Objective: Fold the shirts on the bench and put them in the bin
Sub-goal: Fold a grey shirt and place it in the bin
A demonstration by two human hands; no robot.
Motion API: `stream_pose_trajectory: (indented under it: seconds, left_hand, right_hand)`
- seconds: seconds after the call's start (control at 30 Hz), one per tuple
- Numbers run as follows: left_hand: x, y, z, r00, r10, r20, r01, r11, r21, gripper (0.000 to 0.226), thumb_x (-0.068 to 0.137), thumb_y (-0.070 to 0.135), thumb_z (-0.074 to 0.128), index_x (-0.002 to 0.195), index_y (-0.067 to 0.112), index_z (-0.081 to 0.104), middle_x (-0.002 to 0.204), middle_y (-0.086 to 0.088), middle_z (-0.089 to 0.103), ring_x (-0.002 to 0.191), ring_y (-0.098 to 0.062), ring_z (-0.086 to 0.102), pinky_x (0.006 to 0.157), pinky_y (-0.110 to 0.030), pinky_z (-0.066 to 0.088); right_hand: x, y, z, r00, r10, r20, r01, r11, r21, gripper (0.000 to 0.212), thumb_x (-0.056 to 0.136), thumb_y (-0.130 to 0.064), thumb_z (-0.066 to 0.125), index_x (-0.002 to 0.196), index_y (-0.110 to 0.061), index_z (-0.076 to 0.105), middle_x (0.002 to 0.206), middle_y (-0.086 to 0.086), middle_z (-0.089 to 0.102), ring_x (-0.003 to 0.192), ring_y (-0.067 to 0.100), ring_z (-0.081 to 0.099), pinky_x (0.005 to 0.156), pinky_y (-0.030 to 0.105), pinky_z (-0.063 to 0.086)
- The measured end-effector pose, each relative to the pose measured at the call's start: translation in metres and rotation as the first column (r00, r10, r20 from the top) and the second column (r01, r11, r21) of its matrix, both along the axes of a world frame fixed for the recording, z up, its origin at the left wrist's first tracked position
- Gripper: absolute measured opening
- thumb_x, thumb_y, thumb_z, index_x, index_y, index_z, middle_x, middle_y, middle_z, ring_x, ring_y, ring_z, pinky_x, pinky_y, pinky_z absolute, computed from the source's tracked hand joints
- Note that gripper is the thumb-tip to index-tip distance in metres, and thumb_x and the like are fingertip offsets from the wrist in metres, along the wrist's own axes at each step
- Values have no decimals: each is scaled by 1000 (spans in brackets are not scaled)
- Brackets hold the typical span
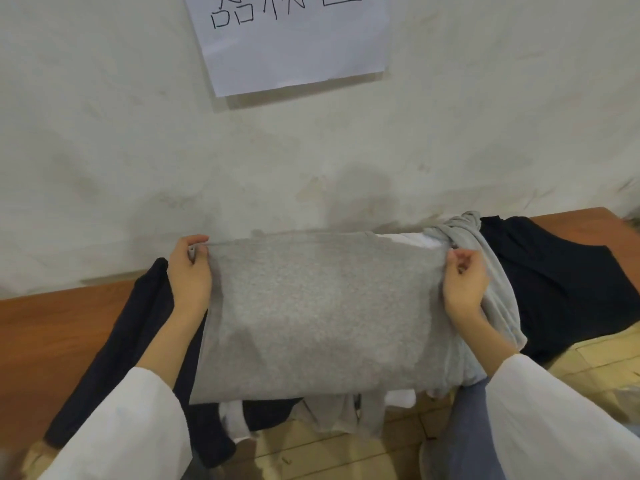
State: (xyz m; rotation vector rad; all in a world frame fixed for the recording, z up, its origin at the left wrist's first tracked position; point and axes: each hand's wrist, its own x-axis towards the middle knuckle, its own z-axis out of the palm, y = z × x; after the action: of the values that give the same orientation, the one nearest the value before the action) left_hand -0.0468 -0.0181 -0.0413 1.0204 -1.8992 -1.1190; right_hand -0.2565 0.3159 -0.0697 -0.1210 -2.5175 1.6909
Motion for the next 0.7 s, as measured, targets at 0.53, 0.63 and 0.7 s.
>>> stream_pose_trajectory:
  seconds: [0.53,0.63,0.7]
  left_hand:
    - [104,54,-15,910,-23,413,-49,985,163,27,98,36,46,94,12,58,78,-7,64,72,-25,61,68,-39,47]
    - [120,64,-20,848,-164,505,109,985,137,26,93,33,56,77,13,59,75,-3,60,73,-22,58,62,-34,40]
    - [123,72,-18,880,-145,452,118,989,87,16,92,24,60,82,11,58,78,-3,60,74,-19,58,59,-31,40]
  right_hand:
    - [55,62,14,880,217,422,-368,874,318,28,90,-35,60,93,-7,61,77,10,62,72,27,64,69,43,57]
    - [79,70,7,919,232,318,-348,856,382,21,89,-28,62,79,-10,62,72,8,64,68,23,62,60,34,50]
    - [94,68,4,965,197,175,-248,903,352,18,91,-26,59,83,-10,58,75,3,61,69,17,56,56,24,38]
